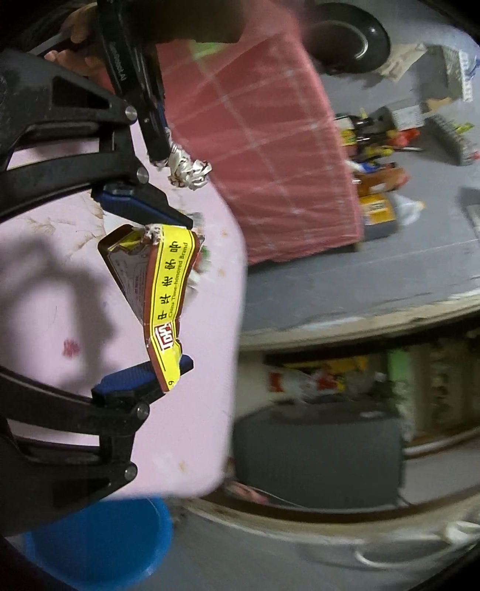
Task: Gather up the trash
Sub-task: 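Lift the white foil with left tool while right tool carries yellow packet to bucket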
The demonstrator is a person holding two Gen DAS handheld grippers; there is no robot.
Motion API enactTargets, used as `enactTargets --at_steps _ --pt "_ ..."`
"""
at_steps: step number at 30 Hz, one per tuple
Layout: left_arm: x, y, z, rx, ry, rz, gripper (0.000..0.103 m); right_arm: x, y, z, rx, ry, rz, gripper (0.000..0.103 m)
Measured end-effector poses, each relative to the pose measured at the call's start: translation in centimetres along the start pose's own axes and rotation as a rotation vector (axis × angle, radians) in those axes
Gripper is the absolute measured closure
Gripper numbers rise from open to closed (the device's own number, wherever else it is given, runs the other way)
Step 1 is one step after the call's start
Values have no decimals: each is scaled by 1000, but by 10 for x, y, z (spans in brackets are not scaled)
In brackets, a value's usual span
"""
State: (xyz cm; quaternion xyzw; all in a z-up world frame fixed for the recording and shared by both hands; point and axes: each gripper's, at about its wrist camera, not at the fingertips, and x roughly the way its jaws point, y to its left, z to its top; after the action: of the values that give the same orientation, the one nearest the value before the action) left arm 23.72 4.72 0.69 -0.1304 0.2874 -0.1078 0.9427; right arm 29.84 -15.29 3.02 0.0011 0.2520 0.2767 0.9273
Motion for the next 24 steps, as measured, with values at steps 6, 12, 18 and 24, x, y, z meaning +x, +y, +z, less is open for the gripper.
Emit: enactTargets --at_steps 6,12,18,24 --pt "-14 -55 16 86 -145 -73 95 -68 -8 23 -40 -178 -90 37" --pt "-18 -107 30 143 -259 -157 95 -124 -30 38 -53 -301 -191 37" --pt "-14 -156 33 198 -315 -227 95 -167 -58 38 -64 -376 -311 36" --pt "17 -204 36 241 -276 -283 95 -189 -98 22 -25 -389 -398 36"
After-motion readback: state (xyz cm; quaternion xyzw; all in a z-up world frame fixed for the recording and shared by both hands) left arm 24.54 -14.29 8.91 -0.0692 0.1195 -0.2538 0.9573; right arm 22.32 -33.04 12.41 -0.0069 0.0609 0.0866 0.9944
